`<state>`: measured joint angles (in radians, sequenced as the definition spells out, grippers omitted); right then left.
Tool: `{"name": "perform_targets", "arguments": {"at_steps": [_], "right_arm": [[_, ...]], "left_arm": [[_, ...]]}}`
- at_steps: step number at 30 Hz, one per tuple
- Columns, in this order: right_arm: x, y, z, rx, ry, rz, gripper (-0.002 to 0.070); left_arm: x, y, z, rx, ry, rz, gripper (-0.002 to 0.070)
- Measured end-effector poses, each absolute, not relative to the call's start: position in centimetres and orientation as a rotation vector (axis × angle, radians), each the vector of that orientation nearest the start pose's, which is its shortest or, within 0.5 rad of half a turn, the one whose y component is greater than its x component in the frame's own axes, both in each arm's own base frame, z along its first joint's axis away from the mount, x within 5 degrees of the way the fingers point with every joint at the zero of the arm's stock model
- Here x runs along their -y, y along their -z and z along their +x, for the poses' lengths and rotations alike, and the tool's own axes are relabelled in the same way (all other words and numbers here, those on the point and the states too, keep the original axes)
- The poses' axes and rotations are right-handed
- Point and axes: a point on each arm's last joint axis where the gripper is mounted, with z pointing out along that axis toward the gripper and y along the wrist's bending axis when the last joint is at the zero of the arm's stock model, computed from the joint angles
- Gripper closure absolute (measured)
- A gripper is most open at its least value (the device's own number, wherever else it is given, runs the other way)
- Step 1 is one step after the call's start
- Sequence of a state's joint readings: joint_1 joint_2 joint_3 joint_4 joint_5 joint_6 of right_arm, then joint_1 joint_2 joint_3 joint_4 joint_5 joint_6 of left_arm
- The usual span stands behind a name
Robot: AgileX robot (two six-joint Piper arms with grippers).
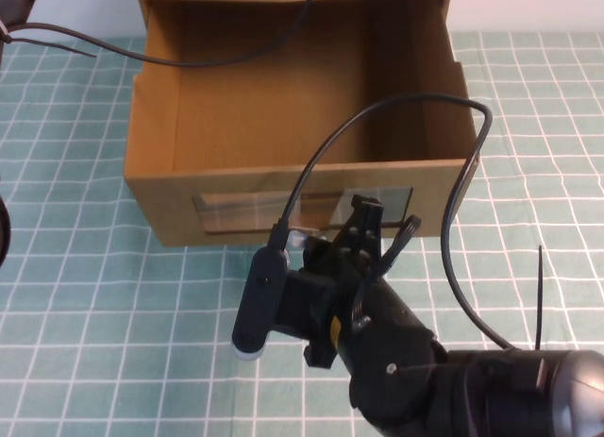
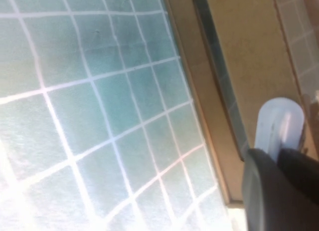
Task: Open the shoe box
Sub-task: 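Pull the top drawer of the cardboard box fully open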
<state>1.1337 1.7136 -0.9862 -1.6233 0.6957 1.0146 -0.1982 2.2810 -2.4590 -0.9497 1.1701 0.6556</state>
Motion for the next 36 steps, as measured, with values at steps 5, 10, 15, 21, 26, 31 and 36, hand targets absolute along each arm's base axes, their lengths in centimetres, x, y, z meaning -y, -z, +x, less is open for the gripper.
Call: {"name": "perform_targets", "arguments": {"at_steps": [5,10,15,21,26,31,36], "right_arm": [[-30.1,-22.4,18.9,-1.577,0.363,-1.332,0.0666],[-30.4,-22.3,18.4,-1.586,0.335,-1.319,0.0666],[-30.1,-22.3,18.4,-1.587,0.366,-1.305,0.0666],[-30.0,-22.4,18.5,-1.600,0.364,-1.260,0.0584],[-30.1,-22.4,18.4,-1.613,0.341,-1.239,0.0319],[-30.3,-23.8,17.6,-1.576,0.210,-1.290,0.0189],[-29.8,-27.4,15.9,-1.554,-0.050,-1.271,0.0174]], "left_arm": [[16.5,-36.1,47.3,-1.980,0.963,0.814,0.0680],[16.5,-36.1,47.4,-1.981,0.961,0.815,0.0680],[16.5,-36.1,47.4,-1.981,0.961,0.815,0.0680],[16.4,-36.1,47.4,-1.977,0.957,0.817,0.0680],[16.4,-36.6,47.2,-1.962,0.945,0.831,0.0680],[16.1,-37.7,46.7,-1.957,0.894,0.860,0.0680],[15.4,-40.1,45.0,-1.956,0.782,0.918,0.0680]]}}
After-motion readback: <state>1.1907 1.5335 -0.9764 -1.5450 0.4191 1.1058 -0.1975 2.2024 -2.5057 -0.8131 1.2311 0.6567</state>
